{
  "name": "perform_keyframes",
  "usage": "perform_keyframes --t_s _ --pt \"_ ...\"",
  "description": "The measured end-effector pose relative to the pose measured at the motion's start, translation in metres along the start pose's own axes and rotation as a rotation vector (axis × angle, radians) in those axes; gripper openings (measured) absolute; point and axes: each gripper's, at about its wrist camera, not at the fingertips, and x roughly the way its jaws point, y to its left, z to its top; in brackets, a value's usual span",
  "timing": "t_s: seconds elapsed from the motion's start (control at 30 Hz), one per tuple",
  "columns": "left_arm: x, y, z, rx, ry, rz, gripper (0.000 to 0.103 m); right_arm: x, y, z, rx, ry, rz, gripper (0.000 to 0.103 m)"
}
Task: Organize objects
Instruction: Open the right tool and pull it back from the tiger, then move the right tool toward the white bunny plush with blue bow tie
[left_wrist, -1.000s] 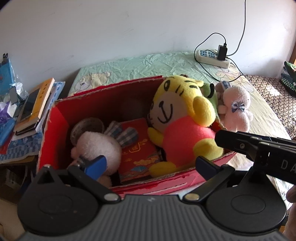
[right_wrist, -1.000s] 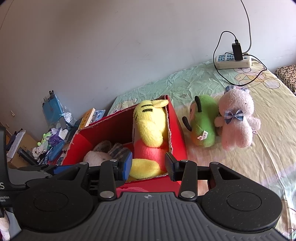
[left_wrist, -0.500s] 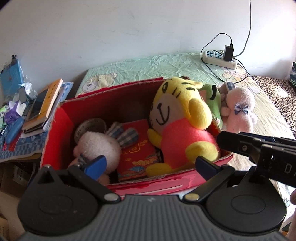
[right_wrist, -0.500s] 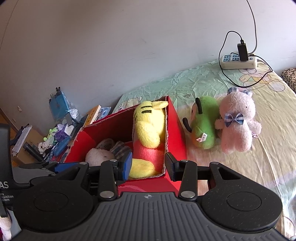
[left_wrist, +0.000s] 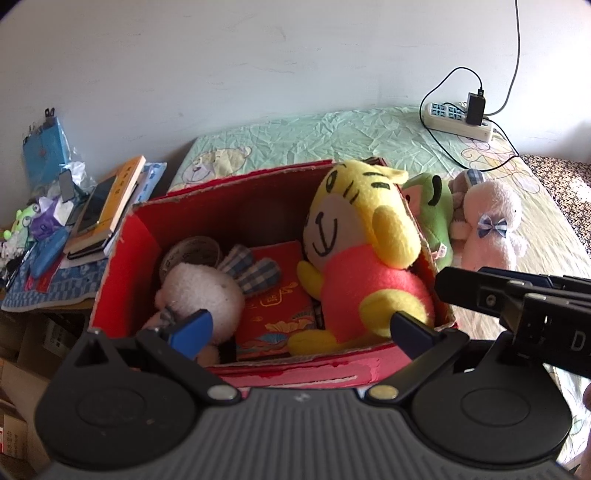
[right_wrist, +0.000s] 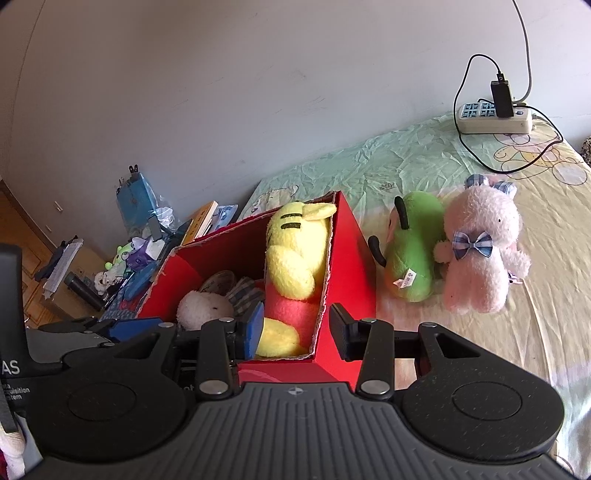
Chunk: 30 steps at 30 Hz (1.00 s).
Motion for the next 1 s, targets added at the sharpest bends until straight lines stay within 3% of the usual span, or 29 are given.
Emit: perform_keyframes --t_s 0.47,0.8,1.0 --pt "-0.015 -0.027 0.016 0.000 -0.044 0.093 0.102 -0.012 -0.042 0.014 0.019 0.019 0.041 0.043" --pt "-0.020 -0.079 0.031 0.032 -0.066 0.058 0.102 -0.027 -0.096 0.021 0.080 0.028 0.016 0.044" --pt "-0.020 -0.110 0.038 0.048 -0.087 -0.004 0.102 -0.033 -0.130 0.026 0.125 0.035 -0.001 0.044"
